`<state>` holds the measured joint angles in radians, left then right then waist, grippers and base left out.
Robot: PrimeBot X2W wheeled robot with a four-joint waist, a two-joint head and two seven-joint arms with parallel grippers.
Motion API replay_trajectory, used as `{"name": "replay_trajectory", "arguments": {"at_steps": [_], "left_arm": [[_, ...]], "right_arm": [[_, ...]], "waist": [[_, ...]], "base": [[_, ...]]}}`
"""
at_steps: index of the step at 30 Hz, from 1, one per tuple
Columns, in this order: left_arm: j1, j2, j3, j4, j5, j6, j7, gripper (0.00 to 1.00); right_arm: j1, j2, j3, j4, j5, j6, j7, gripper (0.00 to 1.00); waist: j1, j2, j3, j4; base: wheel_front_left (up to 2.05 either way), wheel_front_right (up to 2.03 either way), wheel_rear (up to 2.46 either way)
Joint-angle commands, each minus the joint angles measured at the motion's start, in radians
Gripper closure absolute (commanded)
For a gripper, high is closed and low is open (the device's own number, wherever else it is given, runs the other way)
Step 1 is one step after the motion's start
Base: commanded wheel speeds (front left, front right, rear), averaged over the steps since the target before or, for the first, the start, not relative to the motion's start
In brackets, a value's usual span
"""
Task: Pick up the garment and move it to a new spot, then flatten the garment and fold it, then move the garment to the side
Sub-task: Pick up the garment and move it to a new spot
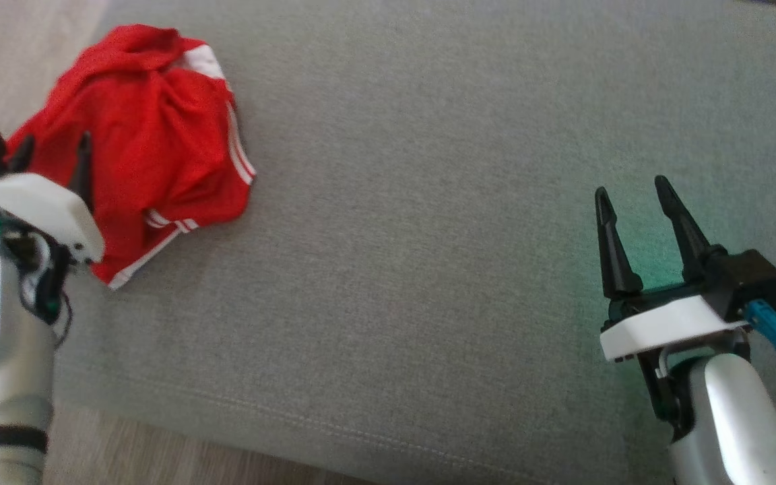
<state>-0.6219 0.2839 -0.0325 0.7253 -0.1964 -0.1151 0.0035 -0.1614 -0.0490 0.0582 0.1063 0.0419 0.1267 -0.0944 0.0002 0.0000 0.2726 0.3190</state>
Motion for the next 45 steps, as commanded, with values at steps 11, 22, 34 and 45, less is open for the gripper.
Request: {"name": "replay_trajectory", "arguments": {"at_steps": [11,22,34,45], "left_arm": [[-0.224,0.137,-0.018,0.241,0.040,0.003,0.041,0.00],[-0.273,0.124,-0.020,0.326,0.008,0.008,-0.118,1.00],[-0.263,0.053,0.022,0.103,-0.064,0.004,-0.263,1.00],[-0.164,-0.088,-0.042,-0.287,-0.105,0.009,-0.167,1.00]], "right_arm": [[-0.055,-0.001,0.019,-0.098,-0.021,0.004,0.019,0.00],[-0.075,-0.001,-0.058,-0.105,-0.029,0.004,-0.006,0.00],[-0.024,-0.005,-0.042,-0.037,-0.017,0.004,-0.029,0.00],[-0.056,-0.002,-0.015,0.042,0.023,0.004,-0.064,0.00]], "waist": [[-0.0002,0.0000,0.106,-0.077],[-0.0002,0.0000,0.064,-0.097],[-0.0002,0.0000,-0.113,-0.151],[-0.0002,0.0000,-0.199,-0.235]], "base": [[0.00,0.00,0.00],[0.00,0.00,0.00],[0.00,0.00,0.00],[0.00,0.00,0.00]]}}
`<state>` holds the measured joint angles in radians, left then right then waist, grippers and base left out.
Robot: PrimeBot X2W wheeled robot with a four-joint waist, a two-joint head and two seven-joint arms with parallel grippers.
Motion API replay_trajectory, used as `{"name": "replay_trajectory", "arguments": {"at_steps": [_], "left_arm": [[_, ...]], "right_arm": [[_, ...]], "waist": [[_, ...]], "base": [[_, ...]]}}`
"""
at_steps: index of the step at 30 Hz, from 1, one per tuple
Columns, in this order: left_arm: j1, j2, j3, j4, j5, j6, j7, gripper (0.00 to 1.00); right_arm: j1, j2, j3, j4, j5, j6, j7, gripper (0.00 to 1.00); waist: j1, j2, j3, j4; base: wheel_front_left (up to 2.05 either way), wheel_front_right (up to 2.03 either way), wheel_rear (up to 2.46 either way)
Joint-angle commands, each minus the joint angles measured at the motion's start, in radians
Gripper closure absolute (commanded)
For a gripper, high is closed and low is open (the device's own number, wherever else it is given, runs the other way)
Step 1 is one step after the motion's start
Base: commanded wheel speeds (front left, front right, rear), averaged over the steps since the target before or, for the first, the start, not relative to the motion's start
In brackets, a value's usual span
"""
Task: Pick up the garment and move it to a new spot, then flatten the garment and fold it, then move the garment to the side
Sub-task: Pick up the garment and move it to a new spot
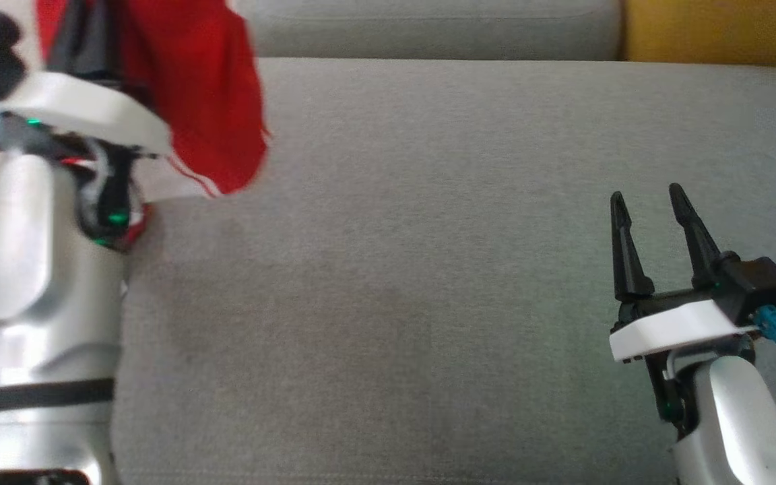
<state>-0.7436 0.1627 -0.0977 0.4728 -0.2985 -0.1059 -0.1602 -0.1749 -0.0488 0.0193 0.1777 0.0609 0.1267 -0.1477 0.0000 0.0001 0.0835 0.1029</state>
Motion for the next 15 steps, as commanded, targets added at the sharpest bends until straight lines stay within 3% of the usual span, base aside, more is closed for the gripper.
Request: {"name": "replay_trajectory", "arguments": {"at_steps": [1,8,15], "left_arm": [[-0.034,0.019,0.010,-0.068,-0.006,-0.001,0.019,1.00],[0.023,-0.061,-0.111,-0.228,0.011,0.015,0.141,1.00],[0.055,-0.098,-0.223,-0.188,0.065,0.077,0.129,1.00]], "right_arm": [[-0.049,-0.002,0.027,-0.027,0.008,0.004,-0.013,0.00],[-0.101,-0.002,0.043,-0.024,0.035,0.004,-0.028,0.00],[-0.148,-0.002,0.057,-0.038,0.058,0.004,-0.037,0.00]], "waist": [[0.0000,-0.0001,-0.011,-0.030],[0.0000,-0.0001,0.025,-0.126],[0.0000,-0.0001,0.089,-0.242]], "base": [[0.00,0.00,0.00],[0.00,0.00,0.00],[0.00,0.00,0.00]]}}
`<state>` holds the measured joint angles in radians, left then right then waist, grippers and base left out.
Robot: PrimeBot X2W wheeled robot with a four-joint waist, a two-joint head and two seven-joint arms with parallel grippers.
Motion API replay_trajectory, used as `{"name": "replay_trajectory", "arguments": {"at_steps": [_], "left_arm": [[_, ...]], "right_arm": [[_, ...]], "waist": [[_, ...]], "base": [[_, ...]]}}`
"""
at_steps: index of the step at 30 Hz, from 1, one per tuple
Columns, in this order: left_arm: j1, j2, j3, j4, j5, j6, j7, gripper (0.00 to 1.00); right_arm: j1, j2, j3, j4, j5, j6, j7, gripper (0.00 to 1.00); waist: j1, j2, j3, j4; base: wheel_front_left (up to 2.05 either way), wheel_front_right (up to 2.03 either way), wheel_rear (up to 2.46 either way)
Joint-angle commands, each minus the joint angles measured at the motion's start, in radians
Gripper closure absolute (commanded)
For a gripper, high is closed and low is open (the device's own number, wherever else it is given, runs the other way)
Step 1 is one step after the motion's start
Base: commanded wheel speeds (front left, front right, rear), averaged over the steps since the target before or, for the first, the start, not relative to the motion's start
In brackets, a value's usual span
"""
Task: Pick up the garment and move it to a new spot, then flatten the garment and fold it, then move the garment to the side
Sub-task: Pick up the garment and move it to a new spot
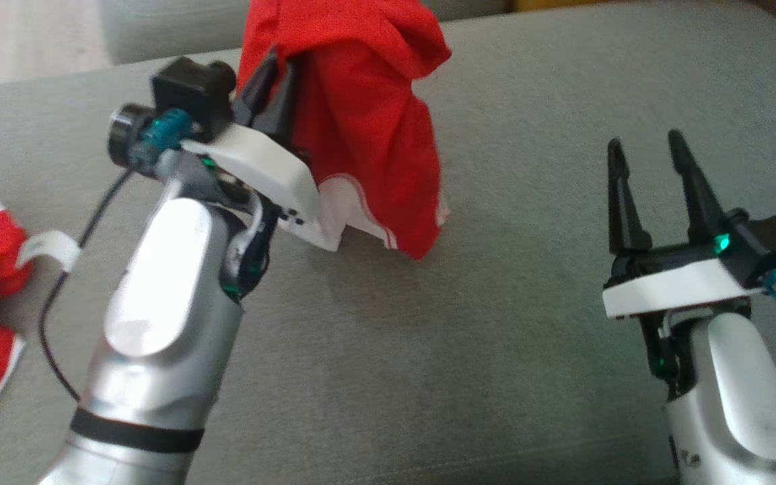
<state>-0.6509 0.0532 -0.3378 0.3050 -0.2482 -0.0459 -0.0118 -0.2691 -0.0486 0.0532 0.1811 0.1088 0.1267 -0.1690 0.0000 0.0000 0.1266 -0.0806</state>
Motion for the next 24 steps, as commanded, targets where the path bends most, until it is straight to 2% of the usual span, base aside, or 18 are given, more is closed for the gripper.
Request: {"name": "replay_trajectory", "arguments": {"at_steps": [1,3,5,8,9,10,13,16,20,24], "left_arm": [[-0.038,0.008,0.003,-0.001,0.013,0.026,-0.028,1.00],[-0.052,0.000,-0.046,0.062,0.005,0.048,-0.062,1.00],[-0.060,-0.001,-0.064,0.084,-0.002,0.053,-0.074,1.00],[-0.087,-0.002,-0.137,0.131,-0.069,0.072,-0.119,1.00],[-0.095,-0.002,-0.169,0.144,-0.096,0.076,-0.132,0.78],[-0.102,-0.003,-0.201,0.157,-0.124,0.080,-0.144,0.00],[-0.123,-0.003,-0.267,0.199,-0.188,0.106,-0.176,0.00],[-0.144,-0.003,-0.269,0.240,-0.218,0.147,-0.216,0.00],[-0.149,0.005,-0.215,0.266,-0.228,0.172,-0.245,0.00],[-0.101,0.054,-0.136,0.216,-0.209,0.179,-0.249,0.00]], "right_arm": [[-0.059,-0.002,0.022,-0.044,0.013,0.004,-0.017,0.00],[-0.077,-0.002,0.018,-0.054,0.022,0.004,-0.021,0.00],[-0.082,-0.002,0.016,-0.056,0.025,0.004,-0.023,0.00],[-0.093,-0.002,0.012,-0.055,0.033,0.004,-0.028,0.00],[-0.095,-0.002,0.011,-0.053,0.035,0.004,-0.030,0.00],[-0.097,-0.002,0.009,-0.050,0.036,0.004,-0.033,0.00],[-0.096,-0.002,0.006,-0.041,0.037,0.004,-0.040,0.00],[-0.088,-0.002,-0.004,-0.034,0.033,0.004,-0.045,0.00],[-0.070,-0.002,-0.006,-0.024,0.015,0.004,-0.041,0.00],[-0.050,-0.002,-0.008,-0.019,0.002,0.004,-0.035,0.00]], "waist": [[0.0000,0.0000,0.056,-0.073],[0.0000,0.0000,0.088,-0.118],[0.0000,0.0000,0.098,-0.132],[0.0000,0.0000,0.121,-0.170],[0.0000,0.0000,0.127,-0.179],[0.0000,0.0000,0.130,-0.186],[0.0000,0.0000,0.134,-0.197],[0.0000,0.0000,0.126,-0.185],[0.0000,0.0000,0.100,-0.137],[0.0000,0.0000,0.057,-0.067]], "base": [[0.00,0.00,0.00],[0.00,0.00,0.00],[0.00,0.00,0.00],[0.00,0.00,0.00],[0.00,0.00,0.00],[0.00,0.00,0.00],[0.00,0.00,0.00],[0.00,0.00,0.00],[0.00,0.00,0.00],[0.00,0.00,0.00]]}}
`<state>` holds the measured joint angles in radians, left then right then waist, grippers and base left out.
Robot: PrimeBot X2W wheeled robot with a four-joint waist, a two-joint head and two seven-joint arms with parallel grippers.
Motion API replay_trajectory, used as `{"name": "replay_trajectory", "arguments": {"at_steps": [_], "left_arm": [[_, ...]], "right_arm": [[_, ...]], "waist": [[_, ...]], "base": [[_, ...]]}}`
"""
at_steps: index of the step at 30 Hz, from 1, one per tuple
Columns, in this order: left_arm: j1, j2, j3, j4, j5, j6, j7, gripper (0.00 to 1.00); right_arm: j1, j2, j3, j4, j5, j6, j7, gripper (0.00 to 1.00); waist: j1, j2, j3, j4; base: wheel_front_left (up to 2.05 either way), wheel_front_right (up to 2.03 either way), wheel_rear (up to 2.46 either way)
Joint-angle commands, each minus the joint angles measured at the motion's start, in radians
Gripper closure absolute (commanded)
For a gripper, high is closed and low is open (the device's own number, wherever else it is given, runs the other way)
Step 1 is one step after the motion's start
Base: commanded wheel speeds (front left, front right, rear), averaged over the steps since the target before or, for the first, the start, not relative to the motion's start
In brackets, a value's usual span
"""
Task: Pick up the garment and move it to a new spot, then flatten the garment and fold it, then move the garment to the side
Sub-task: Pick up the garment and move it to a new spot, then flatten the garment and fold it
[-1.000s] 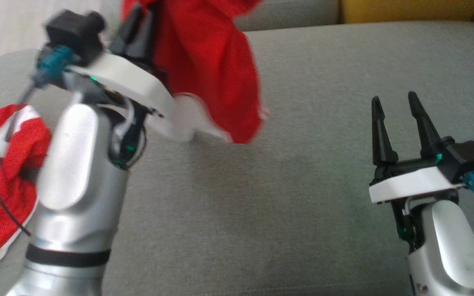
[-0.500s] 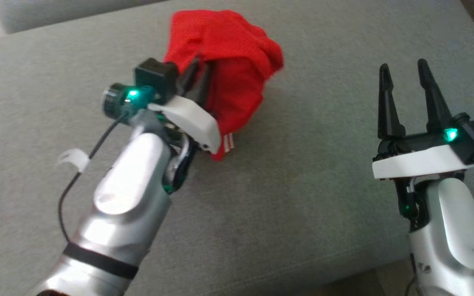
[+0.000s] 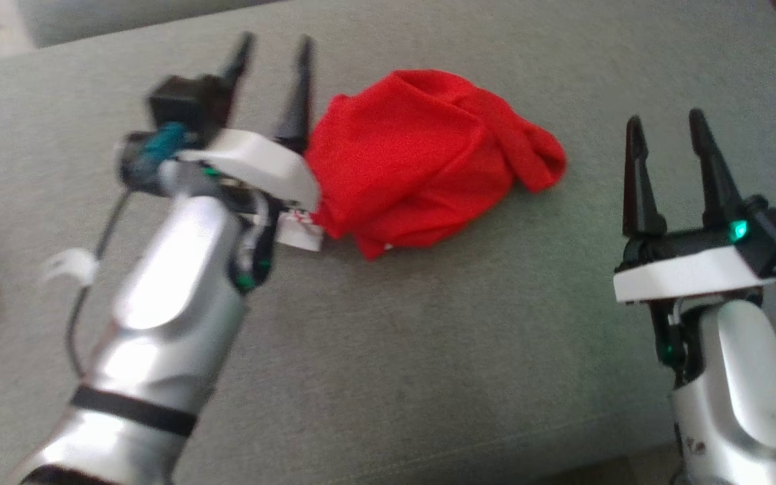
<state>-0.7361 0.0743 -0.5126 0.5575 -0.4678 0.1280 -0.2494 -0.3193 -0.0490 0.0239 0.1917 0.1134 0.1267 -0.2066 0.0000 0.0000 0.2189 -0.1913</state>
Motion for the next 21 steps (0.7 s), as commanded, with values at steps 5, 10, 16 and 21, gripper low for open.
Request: {"name": "replay_trajectory", "arguments": {"at_steps": [5,10,16,21], "left_arm": [[0.155,0.092,0.134,-0.140,0.038,-0.006,-0.012,0.00],[0.361,0.111,0.196,-0.209,0.050,-0.025,-0.012,0.00],[0.560,0.071,0.255,-0.274,0.062,-0.038,-0.012,0.00],[0.615,0.028,0.302,-0.313,0.081,-0.052,-0.012,0.00]], "right_arm": [[0.041,-0.001,0.039,-0.013,-0.011,0.004,0.014,0.00],[0.098,-0.001,0.055,0.011,-0.012,0.004,0.026,0.00],[0.154,-0.001,0.073,0.038,-0.010,0.004,0.037,0.00],[0.152,-0.001,0.092,0.045,-0.017,0.004,0.042,0.00]], "waist": [[0.0000,0.0000,-0.105,0.142],[0.0000,0.0000,-0.170,0.233],[0.0000,0.0000,-0.208,0.304],[0.0000,0.0000,-0.204,0.337]], "base": [[0.00,0.00,0.00],[0.00,0.00,0.00],[0.00,0.00,0.00],[0.00,0.00,0.00]]}}
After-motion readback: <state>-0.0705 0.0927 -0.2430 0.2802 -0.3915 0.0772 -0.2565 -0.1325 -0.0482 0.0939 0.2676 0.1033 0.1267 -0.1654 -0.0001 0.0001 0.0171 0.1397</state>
